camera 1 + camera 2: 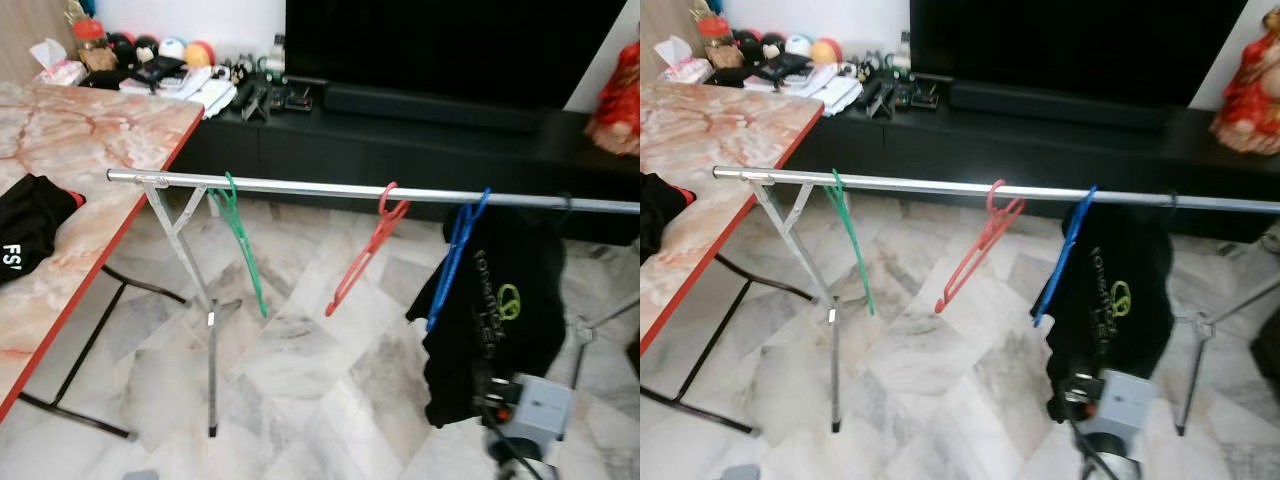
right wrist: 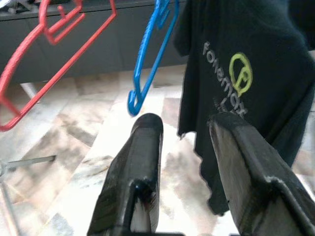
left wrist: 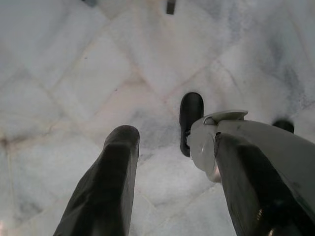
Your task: Hang hanger
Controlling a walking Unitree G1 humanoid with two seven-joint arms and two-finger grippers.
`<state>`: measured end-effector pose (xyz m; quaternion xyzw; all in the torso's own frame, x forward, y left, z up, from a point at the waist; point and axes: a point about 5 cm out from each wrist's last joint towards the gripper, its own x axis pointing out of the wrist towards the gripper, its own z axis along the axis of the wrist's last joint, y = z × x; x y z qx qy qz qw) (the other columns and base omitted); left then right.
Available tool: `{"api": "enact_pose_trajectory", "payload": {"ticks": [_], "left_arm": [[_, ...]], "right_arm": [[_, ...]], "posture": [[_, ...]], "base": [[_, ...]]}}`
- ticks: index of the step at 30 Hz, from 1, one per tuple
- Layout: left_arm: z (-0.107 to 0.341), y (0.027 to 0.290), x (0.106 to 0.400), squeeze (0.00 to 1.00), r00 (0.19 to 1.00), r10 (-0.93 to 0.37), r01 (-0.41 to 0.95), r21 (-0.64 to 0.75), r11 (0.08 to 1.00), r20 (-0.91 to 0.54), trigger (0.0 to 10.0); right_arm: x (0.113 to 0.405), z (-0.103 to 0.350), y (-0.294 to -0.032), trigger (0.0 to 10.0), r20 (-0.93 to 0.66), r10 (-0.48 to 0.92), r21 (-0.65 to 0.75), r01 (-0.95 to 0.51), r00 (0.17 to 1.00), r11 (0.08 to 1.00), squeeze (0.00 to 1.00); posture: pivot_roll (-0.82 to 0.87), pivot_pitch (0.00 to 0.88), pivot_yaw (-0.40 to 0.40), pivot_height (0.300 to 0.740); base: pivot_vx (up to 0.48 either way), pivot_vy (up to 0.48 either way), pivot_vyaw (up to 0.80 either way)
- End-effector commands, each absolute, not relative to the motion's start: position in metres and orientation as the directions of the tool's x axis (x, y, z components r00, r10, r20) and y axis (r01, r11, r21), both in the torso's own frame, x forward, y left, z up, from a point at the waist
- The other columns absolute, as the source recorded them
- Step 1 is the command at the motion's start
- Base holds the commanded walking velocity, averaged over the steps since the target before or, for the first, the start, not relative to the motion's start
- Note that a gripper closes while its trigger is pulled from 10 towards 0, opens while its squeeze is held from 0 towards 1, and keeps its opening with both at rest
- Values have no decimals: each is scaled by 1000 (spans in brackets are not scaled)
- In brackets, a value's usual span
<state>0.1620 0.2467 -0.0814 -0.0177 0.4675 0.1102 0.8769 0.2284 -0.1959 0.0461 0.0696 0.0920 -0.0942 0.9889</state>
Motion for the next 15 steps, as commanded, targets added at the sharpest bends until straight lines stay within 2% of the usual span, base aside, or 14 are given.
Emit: {"api": "enact_pose_trajectory", "payload": {"ticks": [1, 5, 8, 11, 14, 15], "left_arm": [[-87, 236, 157, 0, 514, 163, -208, 63, 976, -842, 10000], [-87, 229, 160, 0, 517, 157, -206, 55, 977, -841, 10000], [-87, 227, 161, 0, 519, 151, -202, 51, 978, -842, 10000], [-87, 226, 162, 0, 519, 142, -196, 44, 980, -843, 10000], [-87, 226, 162, 0, 521, 142, -201, 41, 979, -842, 10000], [-87, 228, 161, 0, 521, 145, -205, 42, 978, -841, 10000]], "right_arm": [[227, 31, -207, 10000, -258, -188, 129, 227, 948, 965, 0], [229, 4, -210, 10000, -362, -173, 160, 244, 916, 956, 0], [228, -25, -206, 10000, -490, -130, 180, 246, 862, 953, 0], [221, -47, -195, 10000, -607, -70, 154, 203, 791, 967, 0], [213, -58, -192, 10000, -669, -54, 105, 167, 741, 980, 0], [207, -64, -193, 10000, -710, -68, 82, 178, 701, 981, 0]], "posture": [[-18, 130, -64, 740], [-18, 137, -61, 740], [-28, 140, -52, 740], [-24, 140, -50, 740], [-11, 136, -50, 740], [-2, 137, -49, 740]], "base": [[0, 0, 0], [0, 0, 0], [0, 0, 0], [0, 0, 0], [0, 0, 0], [0, 0, 0]]}}
